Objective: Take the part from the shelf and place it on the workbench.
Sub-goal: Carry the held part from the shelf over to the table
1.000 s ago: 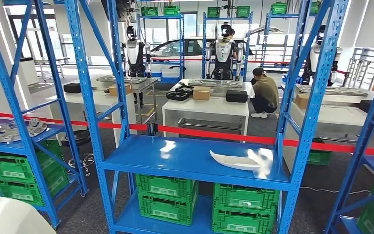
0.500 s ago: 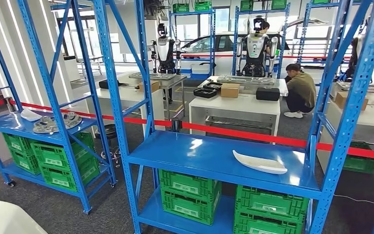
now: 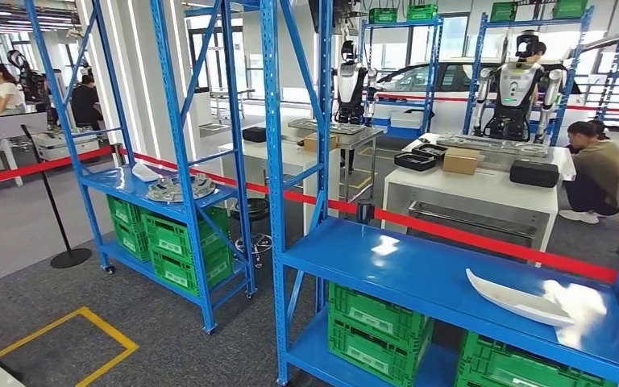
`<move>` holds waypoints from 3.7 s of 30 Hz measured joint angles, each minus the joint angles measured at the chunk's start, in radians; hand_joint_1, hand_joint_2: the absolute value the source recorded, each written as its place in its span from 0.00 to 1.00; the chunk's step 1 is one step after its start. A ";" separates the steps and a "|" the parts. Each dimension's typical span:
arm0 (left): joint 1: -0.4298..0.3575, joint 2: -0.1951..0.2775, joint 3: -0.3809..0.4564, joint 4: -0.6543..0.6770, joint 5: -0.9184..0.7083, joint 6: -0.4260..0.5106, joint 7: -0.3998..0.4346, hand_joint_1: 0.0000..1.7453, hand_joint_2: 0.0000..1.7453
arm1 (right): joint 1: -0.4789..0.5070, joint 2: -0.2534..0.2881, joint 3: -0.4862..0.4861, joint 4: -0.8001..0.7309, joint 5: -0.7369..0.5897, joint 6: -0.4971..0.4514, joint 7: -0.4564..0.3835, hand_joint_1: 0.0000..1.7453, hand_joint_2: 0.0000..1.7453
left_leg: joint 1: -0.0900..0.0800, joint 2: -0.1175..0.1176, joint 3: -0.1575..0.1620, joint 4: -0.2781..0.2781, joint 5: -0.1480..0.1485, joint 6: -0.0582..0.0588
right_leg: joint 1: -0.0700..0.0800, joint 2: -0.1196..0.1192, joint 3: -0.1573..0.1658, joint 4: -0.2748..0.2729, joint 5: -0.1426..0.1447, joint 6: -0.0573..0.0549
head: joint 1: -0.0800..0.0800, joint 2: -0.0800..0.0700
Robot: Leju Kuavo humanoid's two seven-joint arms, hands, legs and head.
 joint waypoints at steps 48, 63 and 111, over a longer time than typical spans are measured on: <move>0.092 -0.124 0.210 -0.159 -0.058 -0.039 0.055 1.00 1.00 | -0.009 0.005 0.044 0.000 0.052 0.028 -0.048 0.00 0.00 | -0.008 0.156 -0.012 0.038 -0.020 -0.030 | 0.009 -0.140 0.061 -0.129 0.039 -0.031 | -0.010 0.000; 0.081 -0.019 0.184 -0.042 -0.020 -0.055 -0.031 1.00 1.00 | -0.012 0.003 0.044 0.000 0.038 0.019 -0.058 0.00 0.00 | 0.004 -0.019 0.005 0.018 -0.016 -0.014 | -0.010 0.032 0.019 -0.091 0.055 0.011 | 0.000 0.000; -0.033 -0.025 0.066 0.075 -0.041 -0.004 -0.003 1.00 1.00 | -0.004 0.004 0.044 0.000 0.035 0.014 -0.077 0.00 0.00 | -0.025 0.164 -0.025 0.024 -0.002 0.000 | 0.019 -0.155 0.071 -0.133 0.032 -0.027 | -0.009 0.000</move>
